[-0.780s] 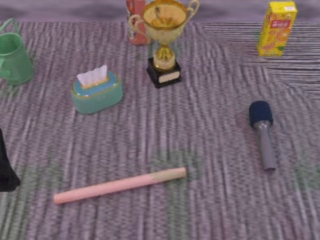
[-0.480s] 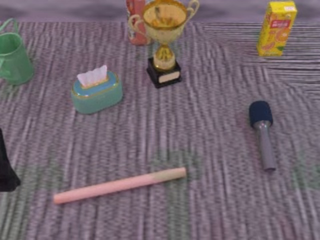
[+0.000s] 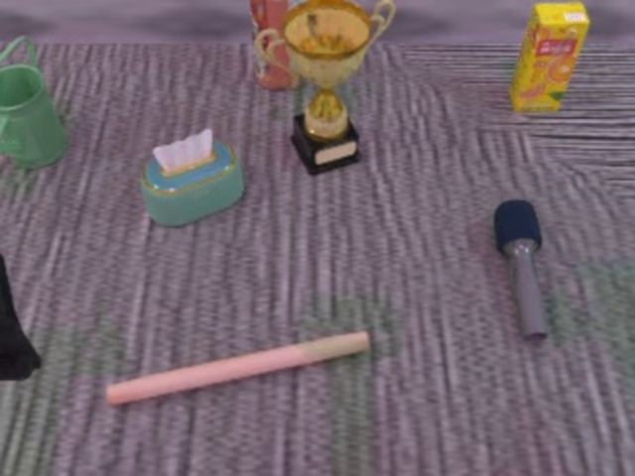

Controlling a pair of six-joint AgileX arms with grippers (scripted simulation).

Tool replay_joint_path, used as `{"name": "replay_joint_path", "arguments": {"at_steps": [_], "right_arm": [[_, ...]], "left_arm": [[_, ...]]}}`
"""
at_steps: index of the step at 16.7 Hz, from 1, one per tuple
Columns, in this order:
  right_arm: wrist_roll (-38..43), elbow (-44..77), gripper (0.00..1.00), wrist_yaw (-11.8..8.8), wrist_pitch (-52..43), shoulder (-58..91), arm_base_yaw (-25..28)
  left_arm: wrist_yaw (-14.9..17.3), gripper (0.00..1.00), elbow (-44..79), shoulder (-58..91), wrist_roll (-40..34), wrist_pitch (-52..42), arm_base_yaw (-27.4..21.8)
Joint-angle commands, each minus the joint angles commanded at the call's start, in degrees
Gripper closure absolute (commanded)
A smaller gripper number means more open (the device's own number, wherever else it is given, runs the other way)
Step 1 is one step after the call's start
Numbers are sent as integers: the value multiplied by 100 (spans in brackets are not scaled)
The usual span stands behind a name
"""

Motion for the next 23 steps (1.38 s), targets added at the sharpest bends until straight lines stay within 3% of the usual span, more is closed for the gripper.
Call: {"name": "replay_joint_path", "arguments": {"at_steps": [6, 12, 16, 23], "right_arm": [[838, 2245, 0, 230, -1822, 3381, 800], [1488, 4026, 0, 400, -3156, 5842, 1415], [1700, 4632, 0, 458, -3556, 6597, 1615], [1709, 4657, 0, 457, -3560, 6654, 1603]], "left_arm": [[0, 0, 0, 0, 0, 0, 0], [0, 0, 0, 0, 0, 0, 0], [0, 0, 0, 0, 0, 0, 0], [0, 0, 0, 0, 0, 0, 0]]}}
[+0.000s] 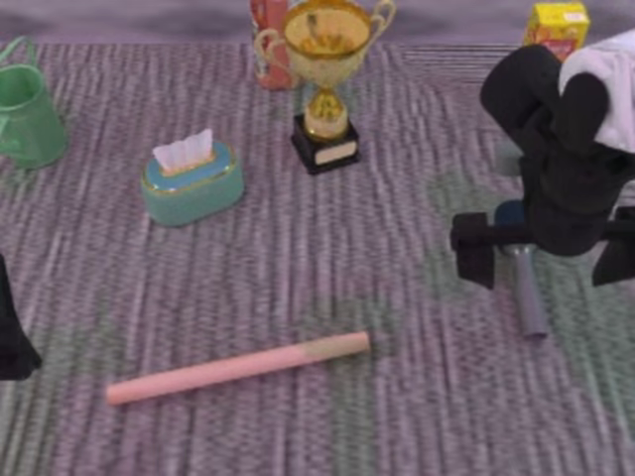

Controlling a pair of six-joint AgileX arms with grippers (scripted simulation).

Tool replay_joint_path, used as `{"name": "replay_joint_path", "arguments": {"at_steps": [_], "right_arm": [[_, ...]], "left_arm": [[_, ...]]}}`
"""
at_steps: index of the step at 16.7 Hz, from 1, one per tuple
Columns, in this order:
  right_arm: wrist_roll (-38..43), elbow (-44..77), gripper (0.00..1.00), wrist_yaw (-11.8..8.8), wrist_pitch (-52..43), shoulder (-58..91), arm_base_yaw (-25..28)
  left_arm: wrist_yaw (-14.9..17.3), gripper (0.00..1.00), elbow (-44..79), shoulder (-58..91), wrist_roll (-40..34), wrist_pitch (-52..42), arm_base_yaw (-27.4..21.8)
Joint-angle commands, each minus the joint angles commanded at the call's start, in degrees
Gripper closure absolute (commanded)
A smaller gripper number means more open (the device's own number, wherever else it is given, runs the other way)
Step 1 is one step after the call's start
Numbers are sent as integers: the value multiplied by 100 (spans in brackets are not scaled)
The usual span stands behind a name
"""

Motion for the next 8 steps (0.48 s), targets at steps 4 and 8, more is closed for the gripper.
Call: {"name": "replay_joint_path", "arguments": {"at_steps": [4, 8], "right_arm": [[-67, -326, 0, 5, 657, 339, -49], [-150, -827, 0, 4, 1768, 868, -141]], "left_arm": [[0, 0, 0, 0, 0, 0, 0], [0, 0, 0, 0, 0, 0, 0]]}}
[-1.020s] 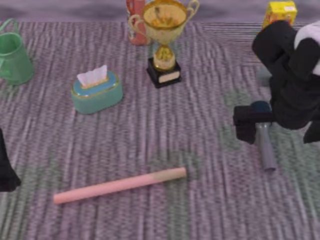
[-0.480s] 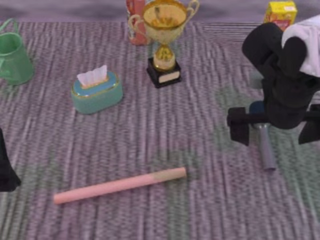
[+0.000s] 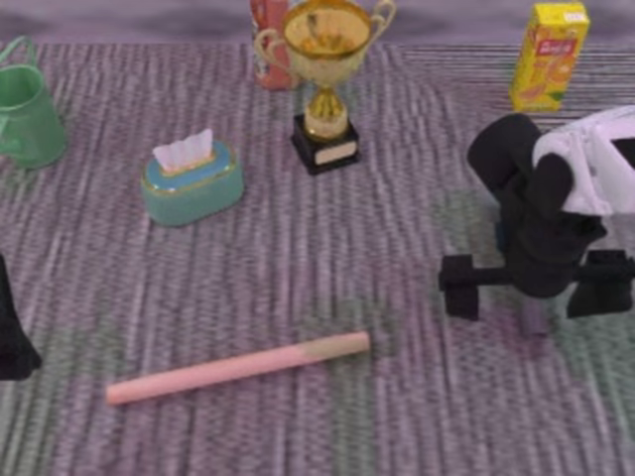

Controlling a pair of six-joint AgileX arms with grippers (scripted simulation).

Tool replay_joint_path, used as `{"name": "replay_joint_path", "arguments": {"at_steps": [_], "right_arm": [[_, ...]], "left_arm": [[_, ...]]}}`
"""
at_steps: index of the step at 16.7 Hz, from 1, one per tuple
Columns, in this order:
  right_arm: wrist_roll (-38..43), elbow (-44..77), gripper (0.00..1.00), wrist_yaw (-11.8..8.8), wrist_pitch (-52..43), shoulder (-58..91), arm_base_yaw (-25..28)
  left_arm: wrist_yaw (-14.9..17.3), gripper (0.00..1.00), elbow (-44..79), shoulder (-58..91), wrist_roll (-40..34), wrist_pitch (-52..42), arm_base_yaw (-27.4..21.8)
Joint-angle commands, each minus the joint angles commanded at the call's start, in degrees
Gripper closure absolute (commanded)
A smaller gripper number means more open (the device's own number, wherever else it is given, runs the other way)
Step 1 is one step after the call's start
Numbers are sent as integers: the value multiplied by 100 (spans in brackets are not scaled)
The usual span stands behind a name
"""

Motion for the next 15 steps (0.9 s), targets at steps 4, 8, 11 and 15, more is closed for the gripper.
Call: {"name": "replay_joint_path", "arguments": {"at_steps": [4, 8, 11, 15], "right_arm": [[-29, -174, 0, 0, 317, 199, -33], [-29, -174, 15, 0, 317, 199, -33], [-29, -174, 38, 0, 317, 199, -33], [-29, -174, 68, 0, 317, 199, -33]], "left_arm": [[0, 0, 0, 0, 0, 0, 0], [0, 0, 0, 0, 0, 0, 0], [0, 0, 0, 0, 0, 0, 0], [0, 0, 0, 0, 0, 0, 0]]}}
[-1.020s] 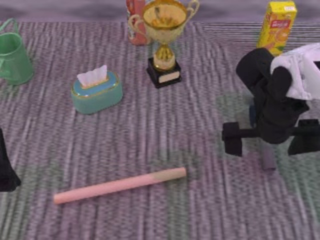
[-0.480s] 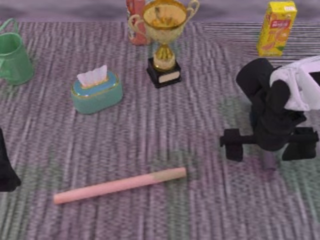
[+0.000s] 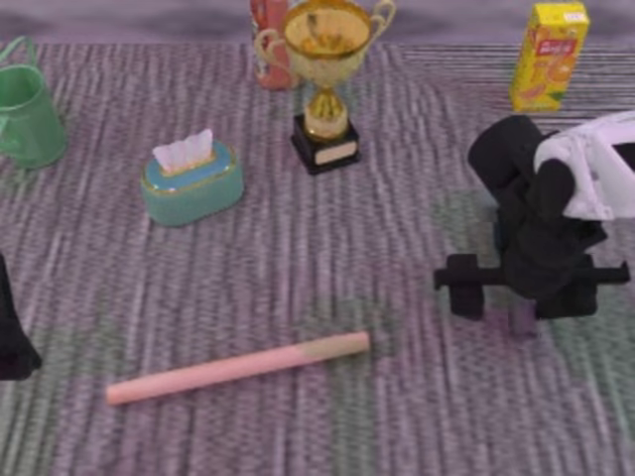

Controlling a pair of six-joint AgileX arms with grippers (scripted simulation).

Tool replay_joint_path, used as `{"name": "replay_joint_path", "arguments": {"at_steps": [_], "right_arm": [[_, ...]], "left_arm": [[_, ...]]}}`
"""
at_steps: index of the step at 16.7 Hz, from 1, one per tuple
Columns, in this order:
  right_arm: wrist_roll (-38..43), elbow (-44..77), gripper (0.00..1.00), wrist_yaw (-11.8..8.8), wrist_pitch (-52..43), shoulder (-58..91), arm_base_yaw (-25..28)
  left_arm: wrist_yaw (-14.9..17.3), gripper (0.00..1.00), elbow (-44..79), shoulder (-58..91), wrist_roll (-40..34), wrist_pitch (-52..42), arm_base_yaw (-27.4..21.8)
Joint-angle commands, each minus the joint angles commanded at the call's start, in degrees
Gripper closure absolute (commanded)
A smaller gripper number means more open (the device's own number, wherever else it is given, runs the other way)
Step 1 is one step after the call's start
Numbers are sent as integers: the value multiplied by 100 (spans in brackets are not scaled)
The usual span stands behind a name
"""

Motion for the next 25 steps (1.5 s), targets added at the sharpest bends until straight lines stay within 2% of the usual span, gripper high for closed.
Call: {"name": "replay_joint_path", "arguments": {"at_steps": [4, 12, 13, 15, 18, 21, 25], "right_arm": [[0, 0, 98, 0, 0, 0, 0], [0, 0, 100, 0, 0, 0, 0], [180, 141, 100, -284, -59, -246, 73], [156, 128, 100, -304, 9, -261, 77], [-11, 36, 100, -458, 553, -360, 94], [-307, -173, 100, -740, 1586, -545, 107], [-852, -666, 100, -1247, 3343, -928, 106]], "left_arm": [[0, 0, 0, 0, 0, 0, 0], [0, 0, 0, 0, 0, 0, 0], [0, 0, 0, 0, 0, 0, 0], [0, 0, 0, 0, 0, 0, 0], [0, 0, 0, 0, 0, 0, 0], [0, 0, 0, 0, 0, 0, 0], [0, 0, 0, 0, 0, 0, 0]]}}
